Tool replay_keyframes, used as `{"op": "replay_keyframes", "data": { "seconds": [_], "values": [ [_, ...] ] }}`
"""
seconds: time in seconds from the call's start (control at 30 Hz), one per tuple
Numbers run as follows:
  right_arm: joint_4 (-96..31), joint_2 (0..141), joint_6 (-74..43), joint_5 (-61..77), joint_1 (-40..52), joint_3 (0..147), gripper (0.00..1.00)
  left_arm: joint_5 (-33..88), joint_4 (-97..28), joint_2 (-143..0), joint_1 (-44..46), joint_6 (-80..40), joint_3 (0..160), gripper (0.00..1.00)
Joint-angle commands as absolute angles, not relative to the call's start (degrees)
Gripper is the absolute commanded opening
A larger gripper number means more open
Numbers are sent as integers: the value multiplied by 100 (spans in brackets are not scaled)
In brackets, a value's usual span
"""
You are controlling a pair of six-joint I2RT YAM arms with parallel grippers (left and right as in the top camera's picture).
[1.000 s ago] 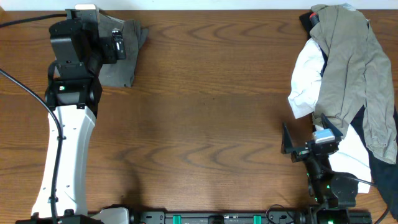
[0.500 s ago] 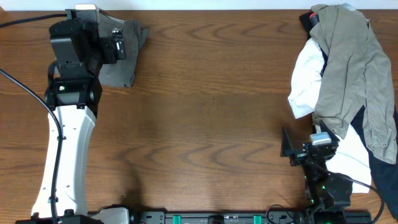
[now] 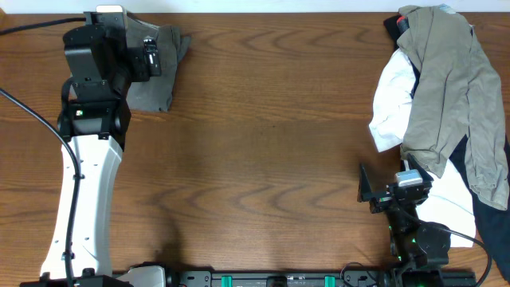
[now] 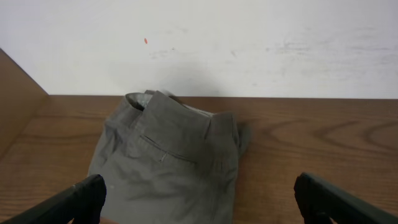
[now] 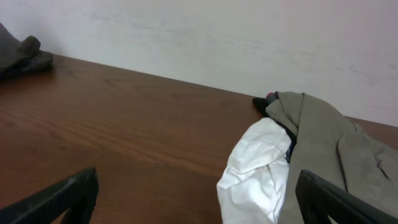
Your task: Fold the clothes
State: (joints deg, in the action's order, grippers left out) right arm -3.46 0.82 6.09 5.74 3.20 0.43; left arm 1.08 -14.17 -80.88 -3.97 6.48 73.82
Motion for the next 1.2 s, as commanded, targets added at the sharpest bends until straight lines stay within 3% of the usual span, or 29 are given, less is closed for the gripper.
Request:
{"op": "replay_keyframes", "data": {
  "seconds": [0.0, 0.6, 0.83, 0.97, 1.17],
  "values": [
    [-370, 27, 519, 534, 370, 32, 99, 60, -1415, -8068, -395, 749, 7406, 98],
    [-370, 27, 519, 534, 370, 32, 99, 54, -1457, -8009, -397, 751, 7367, 98],
    [-370, 27, 519, 534, 370, 32, 99, 43, -2421, -7616, -410, 790, 7074, 98],
    [-370, 27, 519, 537, 370, 32, 99, 202, -2338, -7107, -412, 790, 6342, 98],
    [-370, 27, 519, 534, 370, 32, 99, 427, -987, -5607, -412, 784, 4141, 98]
  ]
}}
